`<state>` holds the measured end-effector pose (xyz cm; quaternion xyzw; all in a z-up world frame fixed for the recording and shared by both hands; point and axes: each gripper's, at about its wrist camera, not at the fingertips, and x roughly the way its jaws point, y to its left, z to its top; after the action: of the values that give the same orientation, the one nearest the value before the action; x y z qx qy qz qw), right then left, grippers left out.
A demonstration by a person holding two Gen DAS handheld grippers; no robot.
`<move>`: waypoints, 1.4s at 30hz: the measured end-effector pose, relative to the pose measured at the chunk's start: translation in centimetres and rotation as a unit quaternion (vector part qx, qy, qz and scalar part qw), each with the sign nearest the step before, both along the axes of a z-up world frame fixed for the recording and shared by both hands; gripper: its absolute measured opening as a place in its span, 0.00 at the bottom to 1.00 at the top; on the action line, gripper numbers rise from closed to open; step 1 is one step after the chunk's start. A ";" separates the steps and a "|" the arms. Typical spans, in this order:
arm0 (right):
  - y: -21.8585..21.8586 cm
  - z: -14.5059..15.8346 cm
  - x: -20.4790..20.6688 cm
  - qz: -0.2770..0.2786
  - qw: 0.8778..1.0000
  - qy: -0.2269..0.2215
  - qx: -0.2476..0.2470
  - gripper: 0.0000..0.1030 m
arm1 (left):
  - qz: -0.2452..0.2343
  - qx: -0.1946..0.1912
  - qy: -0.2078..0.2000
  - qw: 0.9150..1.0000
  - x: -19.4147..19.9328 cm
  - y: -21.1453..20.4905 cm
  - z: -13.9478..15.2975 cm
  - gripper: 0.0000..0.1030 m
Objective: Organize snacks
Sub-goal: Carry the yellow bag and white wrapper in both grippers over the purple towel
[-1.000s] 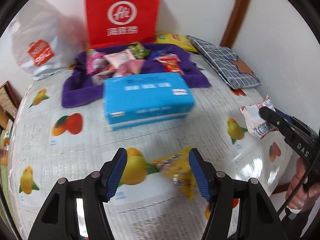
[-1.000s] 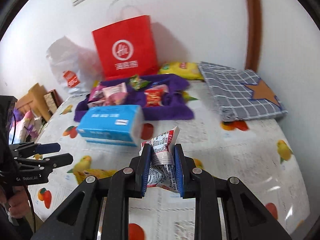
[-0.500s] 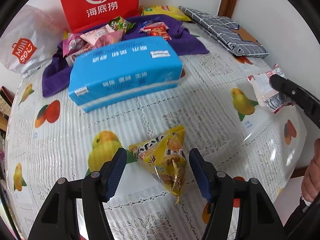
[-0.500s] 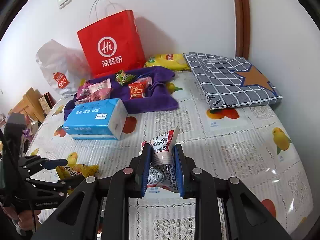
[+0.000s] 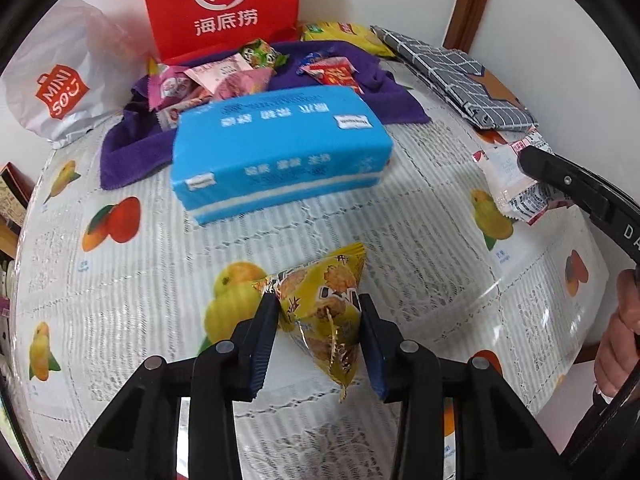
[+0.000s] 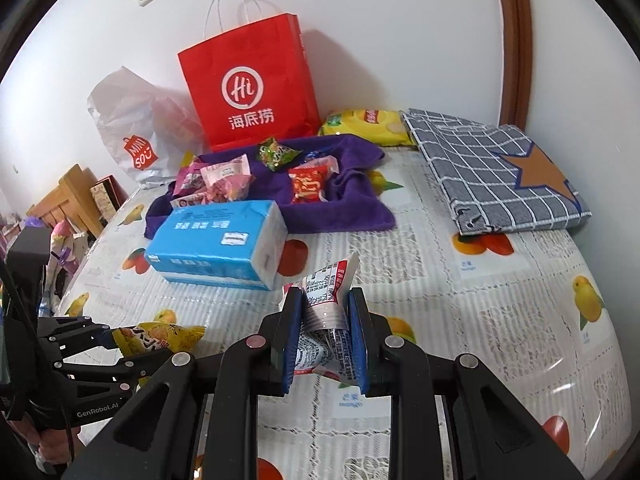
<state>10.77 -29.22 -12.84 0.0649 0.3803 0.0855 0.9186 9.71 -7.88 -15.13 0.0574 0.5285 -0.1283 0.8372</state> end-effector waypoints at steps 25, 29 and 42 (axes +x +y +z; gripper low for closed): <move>3.6 3.8 5.2 0.014 1.000 -0.018 -0.005 0.23 | 0.045 -0.034 -0.055 0.997 4.4 5.2 6.1 0.37; 4.1 4.8 6.9 0.020 1.000 -0.024 -0.004 0.23 | 0.054 -0.029 -0.068 0.996 6.2 6.0 7.5 0.37; 6.0 7.0 13.6 0.035 0.999 -0.036 0.006 0.23 | 0.074 -0.025 -0.112 0.991 12.4 7.5 11.5 0.37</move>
<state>24.37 -23.23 -5.81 0.0538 0.3485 0.1218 0.9278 22.11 -0.34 -3.67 0.0115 0.4307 -0.0720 0.8995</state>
